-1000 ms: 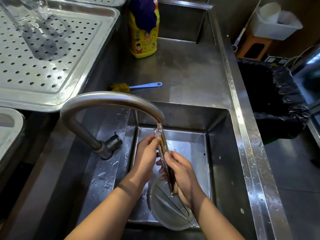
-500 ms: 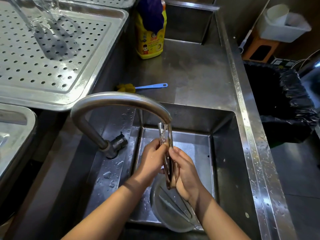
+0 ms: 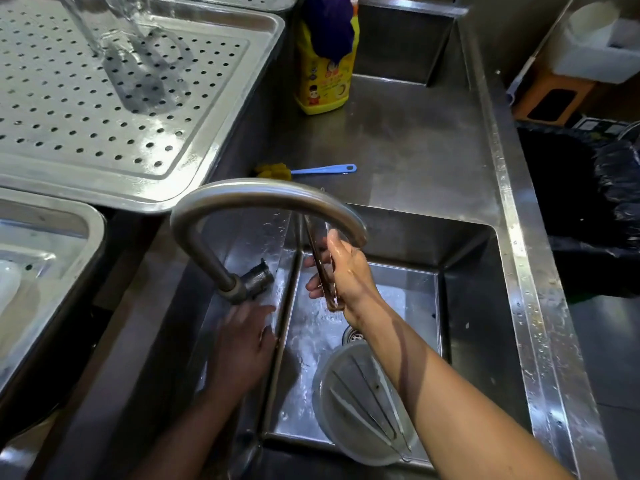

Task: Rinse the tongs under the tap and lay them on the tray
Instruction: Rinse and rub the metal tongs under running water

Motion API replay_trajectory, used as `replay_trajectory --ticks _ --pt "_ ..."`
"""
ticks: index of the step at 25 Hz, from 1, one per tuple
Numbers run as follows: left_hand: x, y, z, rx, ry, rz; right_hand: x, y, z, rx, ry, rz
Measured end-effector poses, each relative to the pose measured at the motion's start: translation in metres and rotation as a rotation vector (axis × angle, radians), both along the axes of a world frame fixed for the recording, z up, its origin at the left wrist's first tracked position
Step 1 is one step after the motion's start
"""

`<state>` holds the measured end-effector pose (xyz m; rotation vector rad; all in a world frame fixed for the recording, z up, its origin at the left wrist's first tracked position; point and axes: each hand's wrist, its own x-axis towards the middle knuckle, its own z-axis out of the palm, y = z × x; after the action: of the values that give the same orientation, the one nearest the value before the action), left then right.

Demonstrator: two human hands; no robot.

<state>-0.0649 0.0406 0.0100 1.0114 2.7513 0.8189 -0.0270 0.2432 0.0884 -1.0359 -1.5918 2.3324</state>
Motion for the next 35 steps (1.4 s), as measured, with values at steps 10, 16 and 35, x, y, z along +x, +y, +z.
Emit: replay_trajectory --ticks 10,16,35 --pt "0.005 -0.025 -0.026 -0.228 0.081 -0.026 0.073 -0.014 0.002 -0.22 -0.007 -0.129" --pt "0.005 -0.025 -0.022 -0.21 0.081 -0.029 0.118 -0.02 -0.008 -0.24 -0.017 -0.088" --pt "0.002 -0.025 -0.039 -0.2 0.197 -0.025 0.185 -0.023 -0.204 1.006 -1.029 0.696"
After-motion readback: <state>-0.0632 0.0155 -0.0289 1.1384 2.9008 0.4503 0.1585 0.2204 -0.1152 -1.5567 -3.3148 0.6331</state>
